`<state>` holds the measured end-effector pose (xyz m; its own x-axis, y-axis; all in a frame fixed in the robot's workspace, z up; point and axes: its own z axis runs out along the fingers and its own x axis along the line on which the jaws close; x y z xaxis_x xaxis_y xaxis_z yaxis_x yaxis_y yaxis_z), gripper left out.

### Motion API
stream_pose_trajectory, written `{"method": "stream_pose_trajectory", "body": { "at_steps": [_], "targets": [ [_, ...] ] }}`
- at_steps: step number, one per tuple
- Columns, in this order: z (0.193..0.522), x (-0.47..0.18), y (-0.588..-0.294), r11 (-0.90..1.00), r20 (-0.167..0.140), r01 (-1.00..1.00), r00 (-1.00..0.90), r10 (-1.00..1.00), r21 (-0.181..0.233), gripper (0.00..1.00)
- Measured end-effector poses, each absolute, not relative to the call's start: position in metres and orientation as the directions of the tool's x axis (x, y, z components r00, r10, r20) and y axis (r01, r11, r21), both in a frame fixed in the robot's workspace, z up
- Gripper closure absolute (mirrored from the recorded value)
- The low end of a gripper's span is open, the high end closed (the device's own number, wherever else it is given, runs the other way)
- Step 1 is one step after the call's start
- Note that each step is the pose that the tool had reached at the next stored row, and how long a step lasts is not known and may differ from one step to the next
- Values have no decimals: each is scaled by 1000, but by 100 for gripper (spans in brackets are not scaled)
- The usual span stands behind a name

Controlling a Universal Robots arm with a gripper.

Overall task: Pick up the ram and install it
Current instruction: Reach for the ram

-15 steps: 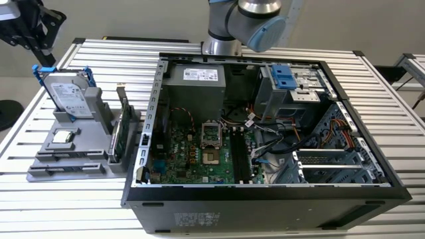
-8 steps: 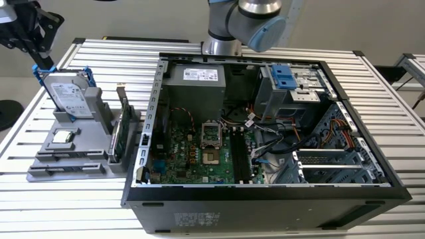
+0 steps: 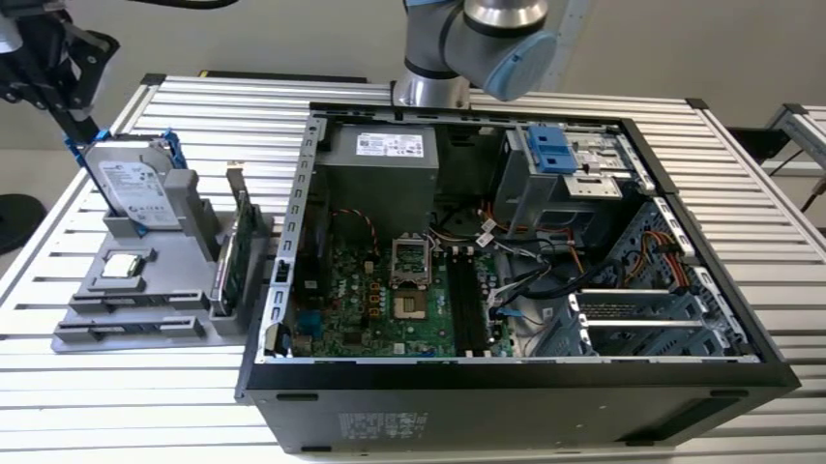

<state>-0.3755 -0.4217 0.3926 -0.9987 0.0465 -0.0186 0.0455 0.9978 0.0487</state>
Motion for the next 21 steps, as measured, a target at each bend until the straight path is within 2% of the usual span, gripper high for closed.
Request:
{"method": "stream_pose_trajectory", "body": {
  "at_steps": [21],
  "targets": [
    [393, -376, -449, 998, -16, 46, -999, 47, 49, 100]
  ]
}}
